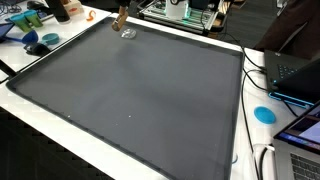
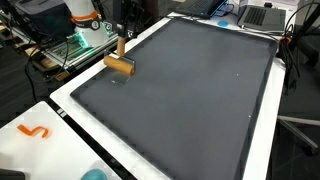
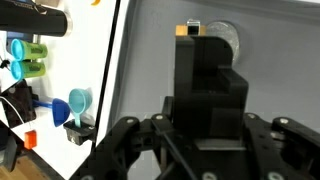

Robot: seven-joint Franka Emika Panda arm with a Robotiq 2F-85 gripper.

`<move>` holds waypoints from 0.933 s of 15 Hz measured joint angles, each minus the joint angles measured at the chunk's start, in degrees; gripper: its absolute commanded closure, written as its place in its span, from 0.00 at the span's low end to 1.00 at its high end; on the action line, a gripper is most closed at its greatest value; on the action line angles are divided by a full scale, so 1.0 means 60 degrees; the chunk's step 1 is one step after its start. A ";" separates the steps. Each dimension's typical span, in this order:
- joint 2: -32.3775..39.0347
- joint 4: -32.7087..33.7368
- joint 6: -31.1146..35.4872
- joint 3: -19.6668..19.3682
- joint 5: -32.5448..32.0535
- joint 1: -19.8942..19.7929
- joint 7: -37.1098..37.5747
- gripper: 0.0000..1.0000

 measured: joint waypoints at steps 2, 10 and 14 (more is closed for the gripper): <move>-0.0002 0.0074 0.0062 -0.0156 0.0005 -0.0002 -0.0189 0.75; -0.0227 0.0244 0.0159 -0.0978 0.0452 -0.0029 -0.1467 0.75; -0.0561 0.0266 0.0158 -0.1510 0.1157 -0.0161 -0.2716 0.75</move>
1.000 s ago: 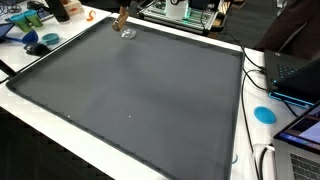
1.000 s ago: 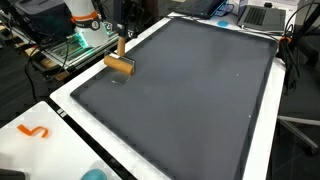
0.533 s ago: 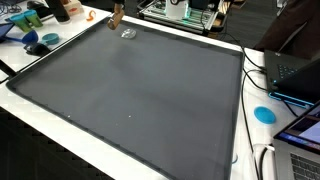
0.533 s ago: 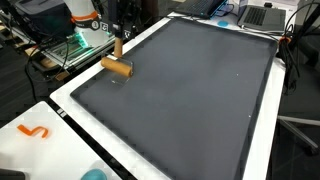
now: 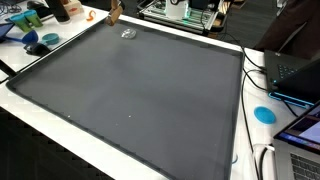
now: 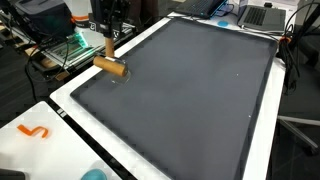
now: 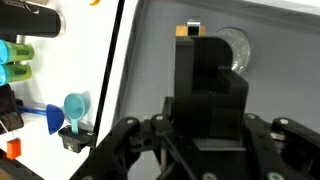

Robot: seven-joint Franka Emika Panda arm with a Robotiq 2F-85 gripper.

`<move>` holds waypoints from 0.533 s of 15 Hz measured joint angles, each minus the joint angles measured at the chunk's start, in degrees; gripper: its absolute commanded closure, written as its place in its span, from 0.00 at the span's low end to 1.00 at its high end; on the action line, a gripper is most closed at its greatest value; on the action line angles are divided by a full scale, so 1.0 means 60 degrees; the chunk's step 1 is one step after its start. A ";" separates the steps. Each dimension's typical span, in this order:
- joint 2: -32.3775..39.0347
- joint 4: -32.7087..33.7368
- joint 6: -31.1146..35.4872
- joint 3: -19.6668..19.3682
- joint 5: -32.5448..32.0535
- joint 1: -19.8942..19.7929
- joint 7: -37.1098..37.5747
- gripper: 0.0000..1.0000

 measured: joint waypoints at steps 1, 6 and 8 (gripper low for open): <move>-0.0103 0.0008 0.0000 -0.0150 0.0221 -0.0037 -0.0383 0.75; -0.0521 0.0064 0.0002 -0.1169 0.1721 -0.0189 -0.2613 0.75; -0.0631 0.0094 0.0003 -0.1641 0.2383 -0.0229 -0.3636 0.75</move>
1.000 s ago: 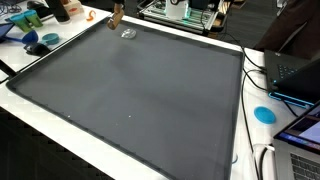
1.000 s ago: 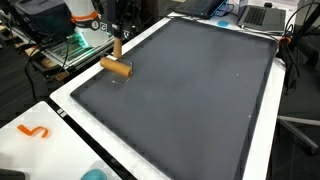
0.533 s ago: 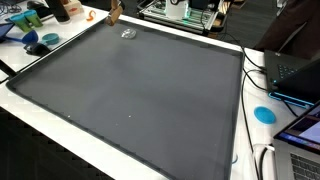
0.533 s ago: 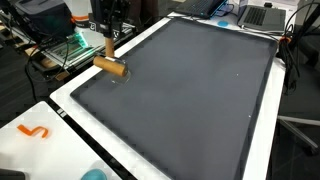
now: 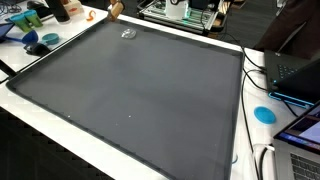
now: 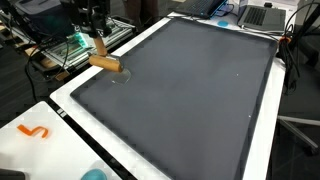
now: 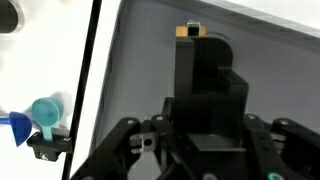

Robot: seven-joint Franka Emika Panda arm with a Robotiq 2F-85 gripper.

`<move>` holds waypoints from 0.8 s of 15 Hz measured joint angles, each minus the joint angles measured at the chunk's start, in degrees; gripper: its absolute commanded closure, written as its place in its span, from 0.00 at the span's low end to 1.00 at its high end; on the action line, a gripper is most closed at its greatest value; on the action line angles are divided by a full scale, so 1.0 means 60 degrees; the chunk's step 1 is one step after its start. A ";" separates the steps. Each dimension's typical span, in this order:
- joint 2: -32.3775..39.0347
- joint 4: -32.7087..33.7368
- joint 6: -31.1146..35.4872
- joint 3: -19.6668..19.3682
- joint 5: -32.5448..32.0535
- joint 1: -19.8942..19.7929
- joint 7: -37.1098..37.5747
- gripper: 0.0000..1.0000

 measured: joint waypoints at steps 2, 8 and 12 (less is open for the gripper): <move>-0.0076 0.0036 -0.0001 -0.0452 0.0581 -0.0035 -0.0913 0.75; -0.0042 0.0425 -0.0401 -0.1480 0.2261 -0.0101 -0.3421 0.50; -0.0026 0.0601 -0.0645 -0.1648 0.2586 -0.0116 -0.3903 0.50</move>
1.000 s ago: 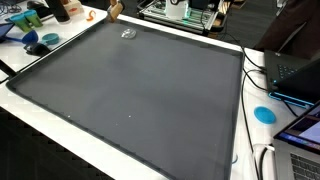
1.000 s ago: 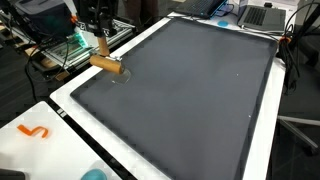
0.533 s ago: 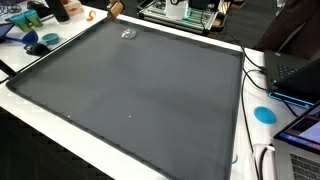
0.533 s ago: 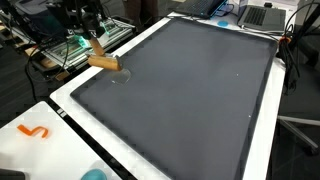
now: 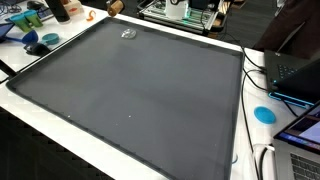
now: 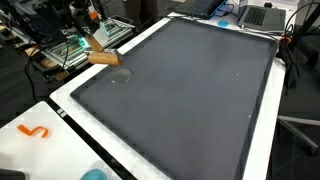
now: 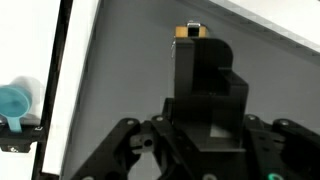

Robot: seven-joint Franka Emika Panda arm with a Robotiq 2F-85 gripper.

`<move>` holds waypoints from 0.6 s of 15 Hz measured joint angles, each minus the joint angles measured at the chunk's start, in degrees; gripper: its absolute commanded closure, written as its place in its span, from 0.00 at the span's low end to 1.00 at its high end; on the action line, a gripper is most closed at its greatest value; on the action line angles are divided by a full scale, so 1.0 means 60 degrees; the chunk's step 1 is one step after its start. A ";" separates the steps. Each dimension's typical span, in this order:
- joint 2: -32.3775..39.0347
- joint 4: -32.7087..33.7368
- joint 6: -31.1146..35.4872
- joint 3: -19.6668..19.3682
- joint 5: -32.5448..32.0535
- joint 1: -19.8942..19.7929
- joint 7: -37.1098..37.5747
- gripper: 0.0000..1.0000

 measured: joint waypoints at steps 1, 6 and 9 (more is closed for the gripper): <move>0.0007 0.0005 -0.0003 0.0000 0.0003 0.0002 -0.0003 0.50; 0.0134 0.0057 -0.0009 -0.0009 0.0047 -0.0082 -0.0007 0.75; 0.0622 0.0425 -0.0236 -0.0208 0.0421 -0.0306 -0.0354 0.75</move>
